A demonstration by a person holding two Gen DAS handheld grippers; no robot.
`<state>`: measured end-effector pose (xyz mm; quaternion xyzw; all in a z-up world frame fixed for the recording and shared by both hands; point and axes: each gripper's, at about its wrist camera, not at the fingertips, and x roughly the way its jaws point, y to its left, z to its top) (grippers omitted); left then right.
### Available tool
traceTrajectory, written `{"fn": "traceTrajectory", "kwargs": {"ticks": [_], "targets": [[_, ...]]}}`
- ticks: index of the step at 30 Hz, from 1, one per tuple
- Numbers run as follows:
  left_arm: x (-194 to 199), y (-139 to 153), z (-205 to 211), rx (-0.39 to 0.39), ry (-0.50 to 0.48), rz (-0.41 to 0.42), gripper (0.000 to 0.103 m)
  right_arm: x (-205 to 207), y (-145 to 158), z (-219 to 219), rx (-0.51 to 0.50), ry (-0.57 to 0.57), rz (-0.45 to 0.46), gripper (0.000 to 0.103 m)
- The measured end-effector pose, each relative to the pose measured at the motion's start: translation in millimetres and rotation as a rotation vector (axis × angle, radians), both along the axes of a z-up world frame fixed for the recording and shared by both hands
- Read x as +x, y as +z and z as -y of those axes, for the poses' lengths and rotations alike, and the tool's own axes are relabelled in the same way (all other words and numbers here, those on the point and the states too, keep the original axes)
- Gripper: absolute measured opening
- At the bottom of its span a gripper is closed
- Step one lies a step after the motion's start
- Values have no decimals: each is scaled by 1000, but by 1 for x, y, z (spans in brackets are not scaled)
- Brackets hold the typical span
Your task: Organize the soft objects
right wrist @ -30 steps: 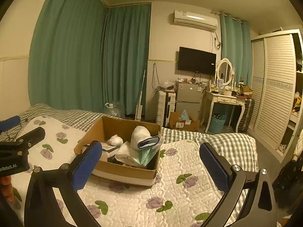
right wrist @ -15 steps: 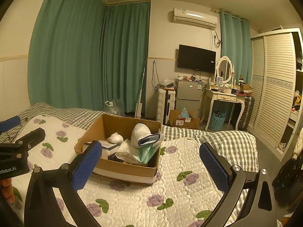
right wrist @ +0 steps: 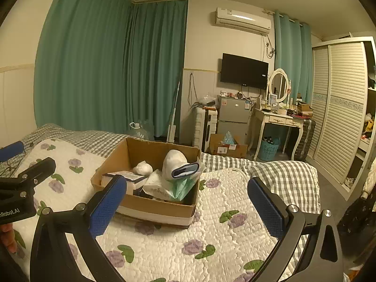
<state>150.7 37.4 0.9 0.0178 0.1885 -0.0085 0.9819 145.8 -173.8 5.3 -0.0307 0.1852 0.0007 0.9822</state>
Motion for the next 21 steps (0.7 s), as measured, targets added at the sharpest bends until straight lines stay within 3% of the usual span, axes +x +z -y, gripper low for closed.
{"fn": "traceTrajectory", "kwargs": {"ticks": [21], "targets": [[0, -2, -1, 1, 6, -2, 103, 2, -2, 0, -1, 1, -7, 103]]}}
